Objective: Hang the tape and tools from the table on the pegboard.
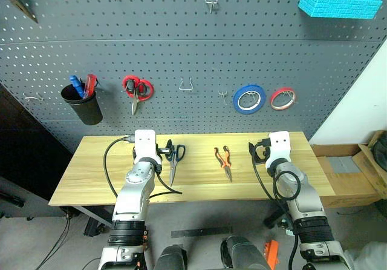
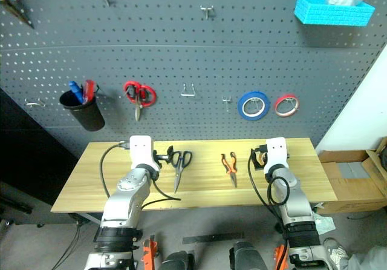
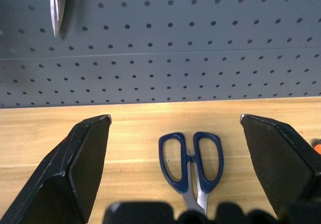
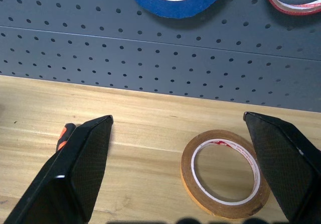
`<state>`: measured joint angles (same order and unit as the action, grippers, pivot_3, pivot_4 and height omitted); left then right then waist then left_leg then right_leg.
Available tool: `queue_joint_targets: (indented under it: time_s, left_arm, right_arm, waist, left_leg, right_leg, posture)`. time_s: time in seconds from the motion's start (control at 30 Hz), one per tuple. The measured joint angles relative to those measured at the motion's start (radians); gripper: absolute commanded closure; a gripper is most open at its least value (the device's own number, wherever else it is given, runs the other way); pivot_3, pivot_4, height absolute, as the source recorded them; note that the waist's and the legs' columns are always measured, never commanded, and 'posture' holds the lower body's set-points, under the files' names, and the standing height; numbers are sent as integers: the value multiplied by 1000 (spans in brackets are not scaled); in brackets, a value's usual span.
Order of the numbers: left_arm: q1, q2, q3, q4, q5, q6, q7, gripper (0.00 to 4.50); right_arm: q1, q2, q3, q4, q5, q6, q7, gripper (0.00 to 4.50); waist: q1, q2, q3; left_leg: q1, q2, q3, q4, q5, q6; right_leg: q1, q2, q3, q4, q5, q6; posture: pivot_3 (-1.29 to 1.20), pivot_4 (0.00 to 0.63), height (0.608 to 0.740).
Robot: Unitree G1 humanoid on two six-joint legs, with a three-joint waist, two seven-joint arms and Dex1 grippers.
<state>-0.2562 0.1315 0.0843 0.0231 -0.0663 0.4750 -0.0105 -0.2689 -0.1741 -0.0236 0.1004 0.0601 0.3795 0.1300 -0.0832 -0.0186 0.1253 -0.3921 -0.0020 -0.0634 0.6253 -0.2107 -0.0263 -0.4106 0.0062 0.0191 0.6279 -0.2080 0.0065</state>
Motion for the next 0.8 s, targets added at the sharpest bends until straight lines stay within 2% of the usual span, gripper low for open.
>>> queue_joint_targets:
  time_s: [0.8]
  left_arm:
    - [-4,1,11,-1,-1,18,-1,55]
  right_arm:
    - [0,-9,5,-1,0,6,9,0]
  waist:
    - [1,0,9]
  left_leg:
    - [-1,0,0,0,0,0]
  right_leg:
    - [-1,0,0,0,0,0]
  posture:
    - [-60,110,740]
